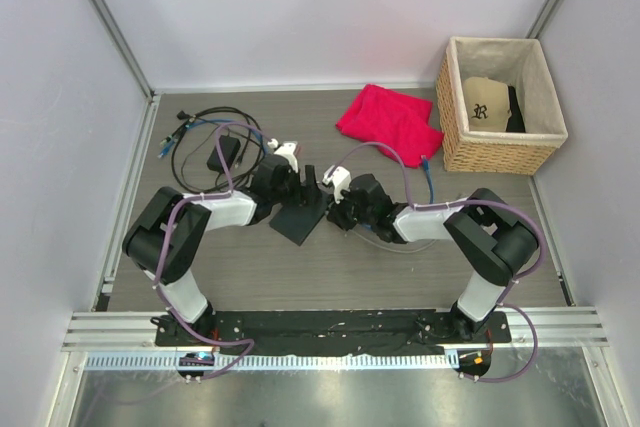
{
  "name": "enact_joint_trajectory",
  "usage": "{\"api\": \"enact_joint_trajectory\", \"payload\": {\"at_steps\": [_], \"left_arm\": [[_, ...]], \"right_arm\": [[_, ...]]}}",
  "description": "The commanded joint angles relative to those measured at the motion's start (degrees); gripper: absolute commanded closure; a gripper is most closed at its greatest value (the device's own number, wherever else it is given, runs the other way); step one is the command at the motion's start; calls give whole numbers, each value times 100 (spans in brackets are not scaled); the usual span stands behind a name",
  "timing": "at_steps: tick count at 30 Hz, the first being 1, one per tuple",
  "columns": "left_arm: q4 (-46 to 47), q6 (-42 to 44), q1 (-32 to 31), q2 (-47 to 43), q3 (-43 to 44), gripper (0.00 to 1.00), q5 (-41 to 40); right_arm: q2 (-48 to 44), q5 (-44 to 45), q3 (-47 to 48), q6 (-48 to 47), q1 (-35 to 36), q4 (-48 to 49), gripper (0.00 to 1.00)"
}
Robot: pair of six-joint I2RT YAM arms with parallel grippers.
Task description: Insert the plug into the switch port
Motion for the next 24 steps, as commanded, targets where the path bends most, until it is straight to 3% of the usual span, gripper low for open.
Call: {"api": "enact_joint_trajectory", "payload": {"at_steps": [1,10,16,19,24], "left_arm": [[-296,-932,-786,216,-221,18,1782],[-217,-1073,-954,163,-230,20,1905],[-1016,-695,-691,-21,16,18,966],[-1227,-599,-541,-83,139,14,500],[-1807,-475,-488,-215,473,5,-738]], "right_arm": [[-151,43,745,-60,63,1517,99],[-72,-1,913,-156,63,1517,99],[-362,201,422,-201,63,1034,92],[-608,341,78,-148,63,779,85],[-916,421,-264,-130,63,182,61]]}}
